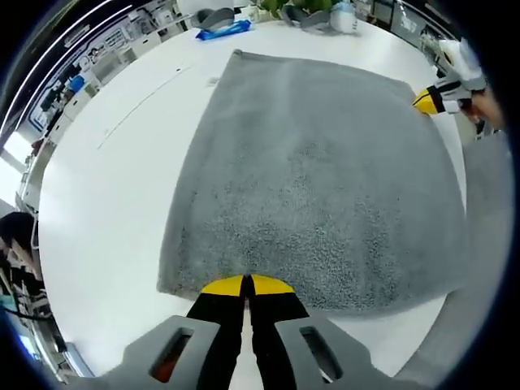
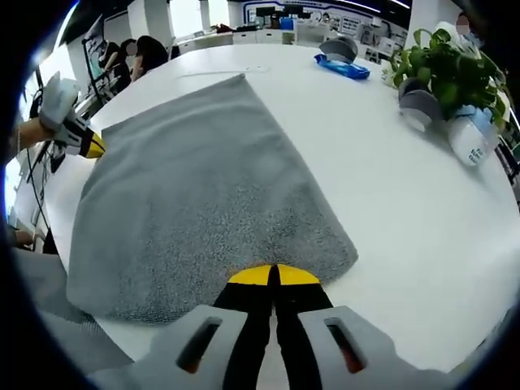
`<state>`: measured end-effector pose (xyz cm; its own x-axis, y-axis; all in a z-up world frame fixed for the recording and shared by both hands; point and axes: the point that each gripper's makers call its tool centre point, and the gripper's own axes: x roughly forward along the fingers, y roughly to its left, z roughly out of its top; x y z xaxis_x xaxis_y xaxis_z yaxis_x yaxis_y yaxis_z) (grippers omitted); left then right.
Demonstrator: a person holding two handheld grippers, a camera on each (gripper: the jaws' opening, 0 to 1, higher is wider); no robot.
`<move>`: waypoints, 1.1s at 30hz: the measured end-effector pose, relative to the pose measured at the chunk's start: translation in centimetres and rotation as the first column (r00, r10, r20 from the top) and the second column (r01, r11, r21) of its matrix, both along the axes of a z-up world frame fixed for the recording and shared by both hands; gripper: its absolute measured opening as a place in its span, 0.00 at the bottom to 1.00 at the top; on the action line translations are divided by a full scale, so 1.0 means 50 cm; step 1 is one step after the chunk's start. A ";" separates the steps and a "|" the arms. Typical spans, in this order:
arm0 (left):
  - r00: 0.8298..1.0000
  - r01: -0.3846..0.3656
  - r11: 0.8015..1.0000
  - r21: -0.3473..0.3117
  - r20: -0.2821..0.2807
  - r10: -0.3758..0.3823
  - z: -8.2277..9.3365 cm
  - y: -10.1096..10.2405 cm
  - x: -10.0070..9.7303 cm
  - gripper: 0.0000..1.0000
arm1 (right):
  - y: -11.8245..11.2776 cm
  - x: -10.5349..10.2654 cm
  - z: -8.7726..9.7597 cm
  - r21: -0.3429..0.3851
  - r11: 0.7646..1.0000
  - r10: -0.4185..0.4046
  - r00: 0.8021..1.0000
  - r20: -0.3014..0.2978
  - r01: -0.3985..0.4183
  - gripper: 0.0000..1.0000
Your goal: Fold the towel on the table until its edges align and the towel forms a compact rectangular stack.
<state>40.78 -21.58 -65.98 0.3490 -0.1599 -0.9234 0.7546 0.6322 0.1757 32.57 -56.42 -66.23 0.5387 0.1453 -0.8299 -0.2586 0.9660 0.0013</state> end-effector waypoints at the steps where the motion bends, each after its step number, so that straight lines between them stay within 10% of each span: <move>1: 1.000 0.015 1.000 0.010 0.006 -0.015 0.000 -0.002 0.005 0.02 | 0.001 -0.002 0.000 -0.002 1.000 0.004 1.000 0.000 -0.004 0.00; 33: 0.994 0.104 0.993 0.049 0.031 -0.105 0.001 -0.019 0.090 0.02 | 0.018 -0.039 -0.001 -0.090 0.988 0.125 0.991 -0.045 -0.129 0.00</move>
<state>45.25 -22.54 -65.95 0.3636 -0.1533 -0.9188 0.8092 0.5406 0.2300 30.61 -55.50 -66.28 0.4872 0.1319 -0.8633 -0.3807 0.9217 -0.0741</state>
